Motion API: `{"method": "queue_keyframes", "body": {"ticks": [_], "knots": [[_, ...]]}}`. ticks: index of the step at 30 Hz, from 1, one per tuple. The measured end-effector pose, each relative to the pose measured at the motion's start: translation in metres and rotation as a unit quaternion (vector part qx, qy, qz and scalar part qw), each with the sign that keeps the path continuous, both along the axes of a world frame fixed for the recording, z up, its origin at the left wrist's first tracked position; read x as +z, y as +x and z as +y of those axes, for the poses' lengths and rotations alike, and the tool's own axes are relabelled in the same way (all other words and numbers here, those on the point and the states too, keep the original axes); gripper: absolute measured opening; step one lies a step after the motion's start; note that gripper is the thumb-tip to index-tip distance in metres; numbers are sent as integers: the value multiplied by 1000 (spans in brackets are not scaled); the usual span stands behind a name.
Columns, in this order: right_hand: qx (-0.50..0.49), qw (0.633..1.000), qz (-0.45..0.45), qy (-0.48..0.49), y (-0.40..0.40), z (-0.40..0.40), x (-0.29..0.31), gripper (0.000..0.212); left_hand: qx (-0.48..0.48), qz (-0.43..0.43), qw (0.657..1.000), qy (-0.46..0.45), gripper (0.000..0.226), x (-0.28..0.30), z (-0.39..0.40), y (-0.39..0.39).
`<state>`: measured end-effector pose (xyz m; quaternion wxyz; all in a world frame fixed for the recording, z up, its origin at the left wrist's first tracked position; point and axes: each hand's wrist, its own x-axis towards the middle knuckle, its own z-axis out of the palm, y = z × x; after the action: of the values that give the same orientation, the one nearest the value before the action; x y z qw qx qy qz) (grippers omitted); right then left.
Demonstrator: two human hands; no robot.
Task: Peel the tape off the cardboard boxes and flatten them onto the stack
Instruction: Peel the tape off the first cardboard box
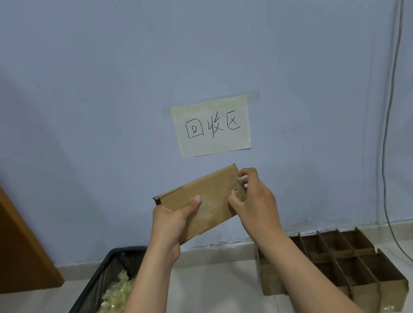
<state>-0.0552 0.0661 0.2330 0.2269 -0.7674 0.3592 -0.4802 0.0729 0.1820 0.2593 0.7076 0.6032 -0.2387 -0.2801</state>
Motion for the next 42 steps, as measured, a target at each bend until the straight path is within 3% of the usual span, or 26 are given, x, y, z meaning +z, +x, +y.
{"method": "queue_keyframes", "body": {"ticks": [3, 11, 24, 29, 32, 37, 42], "knots": [[2, 999, -34, 19, -4, -2, 1, 31, -5, 5, 1000, -1, 17, 2, 1, -1], [66, 996, -29, 48, -1, 3, -1, 53, 2, -18, 1000, -7, 17, 2, 3, 1], [9, 1000, 16, -26, 2, 6, 1, 43, -2, -25, 1000, 3, 17, 2, 4, 1], [-40, 999, -10, -19, 0, 1, 3, 25, -9, -24, 1000, 10, 19, 3, 6, 7], [-6, 998, -51, 42, -7, -6, 1, 20, -14, -21, 1000, 12, 22, 2, 6, 8], [59, 997, -27, 34, -6, 1, -1, 39, -7, -13, 1000, 6, 24, 3, 5, 10], [59, 997, -33, 44, -6, 2, 1, 33, -8, -19, 1000, 12, 20, 3, 5, 9]]}}
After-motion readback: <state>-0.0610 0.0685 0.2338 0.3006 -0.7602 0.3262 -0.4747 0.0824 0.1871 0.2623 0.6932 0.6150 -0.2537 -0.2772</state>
